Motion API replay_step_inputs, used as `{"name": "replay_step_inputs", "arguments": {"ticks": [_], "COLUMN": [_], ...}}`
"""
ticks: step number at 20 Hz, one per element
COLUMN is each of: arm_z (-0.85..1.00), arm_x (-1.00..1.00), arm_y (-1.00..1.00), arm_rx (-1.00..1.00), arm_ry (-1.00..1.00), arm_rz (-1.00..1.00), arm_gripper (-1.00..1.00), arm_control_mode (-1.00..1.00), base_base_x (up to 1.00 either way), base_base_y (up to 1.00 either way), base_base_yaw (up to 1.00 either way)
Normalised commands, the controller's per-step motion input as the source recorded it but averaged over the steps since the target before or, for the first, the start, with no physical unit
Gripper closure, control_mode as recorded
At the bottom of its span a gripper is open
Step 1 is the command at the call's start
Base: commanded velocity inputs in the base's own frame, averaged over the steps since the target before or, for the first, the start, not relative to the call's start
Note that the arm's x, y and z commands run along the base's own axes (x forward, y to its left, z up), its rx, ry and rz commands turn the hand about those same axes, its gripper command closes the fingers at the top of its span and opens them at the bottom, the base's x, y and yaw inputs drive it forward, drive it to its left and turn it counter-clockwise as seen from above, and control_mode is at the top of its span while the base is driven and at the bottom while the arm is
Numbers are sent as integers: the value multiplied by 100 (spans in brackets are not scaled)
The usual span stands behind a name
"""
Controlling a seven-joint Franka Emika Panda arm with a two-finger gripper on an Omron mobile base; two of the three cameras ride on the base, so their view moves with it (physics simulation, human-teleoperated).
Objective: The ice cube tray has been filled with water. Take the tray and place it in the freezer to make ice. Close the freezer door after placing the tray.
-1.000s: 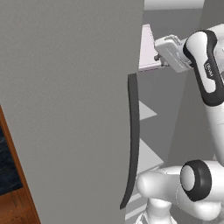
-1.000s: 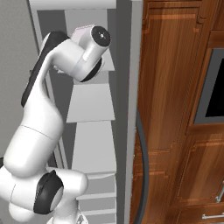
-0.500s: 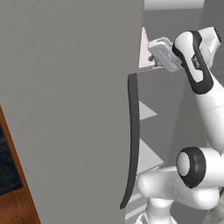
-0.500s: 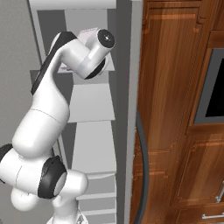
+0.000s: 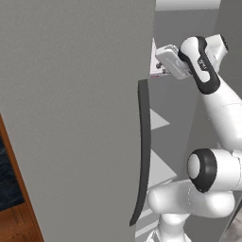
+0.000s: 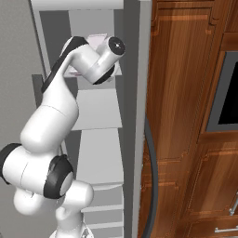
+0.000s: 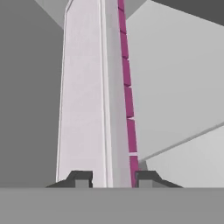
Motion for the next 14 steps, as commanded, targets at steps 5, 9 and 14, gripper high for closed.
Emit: {"name": "replay_step_inputs", "arguments": {"ticks": [5,9,14], "arm_z": [-7,0,0], "arm_x": [39,37,38], "arm_y": [3,10,23], "arm_rx": [0,-2,-6], "arm_ry": [0,0,0], "arm_rz": [0,0,-2], "arm_gripper": [100,100,100], "arm_control_mode": [-100,-100,-100], "base_base_x": [0,0,0], "base_base_y": [0,0,0], "base_base_yaw": [0,0,0]}}
